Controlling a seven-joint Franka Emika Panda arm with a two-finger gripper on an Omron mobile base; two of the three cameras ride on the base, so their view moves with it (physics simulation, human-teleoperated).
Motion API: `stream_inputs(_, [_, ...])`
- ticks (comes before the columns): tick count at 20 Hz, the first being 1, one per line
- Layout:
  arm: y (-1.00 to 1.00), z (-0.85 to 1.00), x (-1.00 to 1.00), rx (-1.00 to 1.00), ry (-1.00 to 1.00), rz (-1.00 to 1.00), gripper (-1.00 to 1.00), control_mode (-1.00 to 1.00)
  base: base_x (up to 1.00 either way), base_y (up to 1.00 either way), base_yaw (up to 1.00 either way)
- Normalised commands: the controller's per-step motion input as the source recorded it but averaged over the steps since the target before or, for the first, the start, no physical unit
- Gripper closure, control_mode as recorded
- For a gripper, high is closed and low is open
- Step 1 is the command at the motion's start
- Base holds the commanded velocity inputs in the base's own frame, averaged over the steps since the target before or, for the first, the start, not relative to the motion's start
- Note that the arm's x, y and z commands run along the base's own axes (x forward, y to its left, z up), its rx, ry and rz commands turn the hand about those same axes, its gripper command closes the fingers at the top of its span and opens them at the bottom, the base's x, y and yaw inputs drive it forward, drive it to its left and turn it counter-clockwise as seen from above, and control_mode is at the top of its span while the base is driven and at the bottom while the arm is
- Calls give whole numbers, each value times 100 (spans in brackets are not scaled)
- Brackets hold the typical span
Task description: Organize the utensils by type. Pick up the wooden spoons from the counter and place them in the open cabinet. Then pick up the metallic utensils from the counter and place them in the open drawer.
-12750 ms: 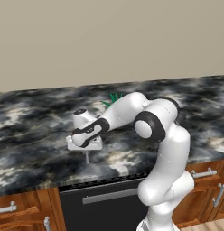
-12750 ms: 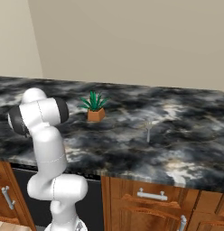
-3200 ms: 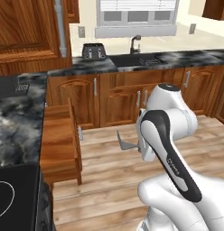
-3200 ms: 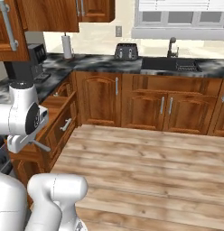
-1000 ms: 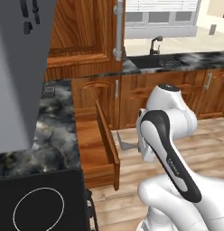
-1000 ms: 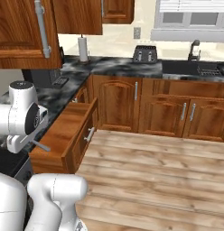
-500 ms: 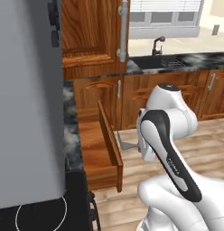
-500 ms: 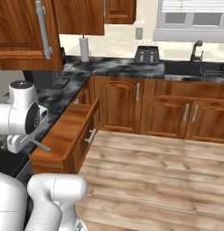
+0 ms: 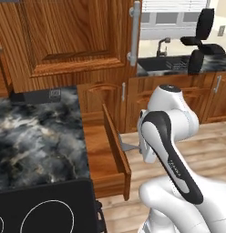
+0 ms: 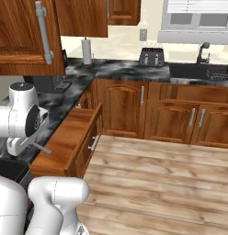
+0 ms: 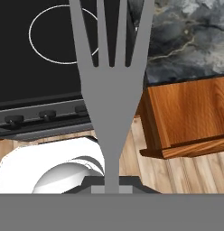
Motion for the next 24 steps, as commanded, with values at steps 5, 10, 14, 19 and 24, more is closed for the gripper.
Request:
stream_inputs(5, [0, 0, 0, 0, 0, 0, 100, 100, 29, 19, 0])
stream_inputs(10, [0, 0, 0, 0, 0, 0, 100, 100, 24, 18, 0])
stream_inputs(14, [0, 0, 0, 0, 0, 0, 100, 100, 25, 20, 0])
stream_inputs(19, [0, 0, 0, 0, 0, 0, 100, 100, 17, 15, 0])
stream_inputs(24, [0, 0, 0, 0, 0, 0, 100, 100, 12, 13, 0])
